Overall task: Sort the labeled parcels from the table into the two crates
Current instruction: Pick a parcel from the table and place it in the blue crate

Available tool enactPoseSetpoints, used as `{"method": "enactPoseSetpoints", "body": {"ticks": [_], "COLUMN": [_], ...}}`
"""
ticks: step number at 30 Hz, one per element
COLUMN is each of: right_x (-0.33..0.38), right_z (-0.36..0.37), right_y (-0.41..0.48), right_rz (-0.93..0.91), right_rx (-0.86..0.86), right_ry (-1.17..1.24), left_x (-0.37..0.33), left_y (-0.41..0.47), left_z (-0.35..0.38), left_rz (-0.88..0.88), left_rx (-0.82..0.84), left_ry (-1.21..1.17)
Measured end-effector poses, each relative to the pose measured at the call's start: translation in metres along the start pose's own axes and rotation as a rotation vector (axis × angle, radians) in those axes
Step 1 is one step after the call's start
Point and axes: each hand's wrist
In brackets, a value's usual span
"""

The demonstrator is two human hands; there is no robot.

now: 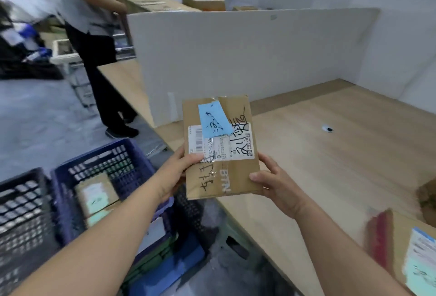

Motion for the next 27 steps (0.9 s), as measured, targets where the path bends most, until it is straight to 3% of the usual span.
{"method": "enactPoseSetpoints", "body": {"ticks": [9, 13, 20, 27], "right_x": [-0.023, -0.036, -0.054, -0.086], "right_z": [0.118, 0.172, 0.253, 0.295], "right_y": [0.065, 0.099, 0.153, 0.207], "right_rz": [0.124, 0.169, 0.234, 0.301], "right_rx": [0.156, 0.176, 0.256, 0.281], "right_ry": [-0.105, -0.123, -0.213, -0.303], "left_x": [0.047, 0.062, 0.082, 0.106], "left_y": [-0.033, -0.035, -0.036, -0.011], "left_z": [-0.153, -0.211, -0.289, -0.336], "left_rz": [-0.066, -0.064, -0.11, -0.173], "left_rx": [-0.271, -0.378, -0.439, -0.469], "left_ry": [0.248, 0.476, 0.903, 1.008]}}
Point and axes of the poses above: each hand's wrist, its own y-axis towards the middle knuckle, its own z-axis out of the palm, x = y × z, and after that the axes turned 7 degrees about -x, right-handed
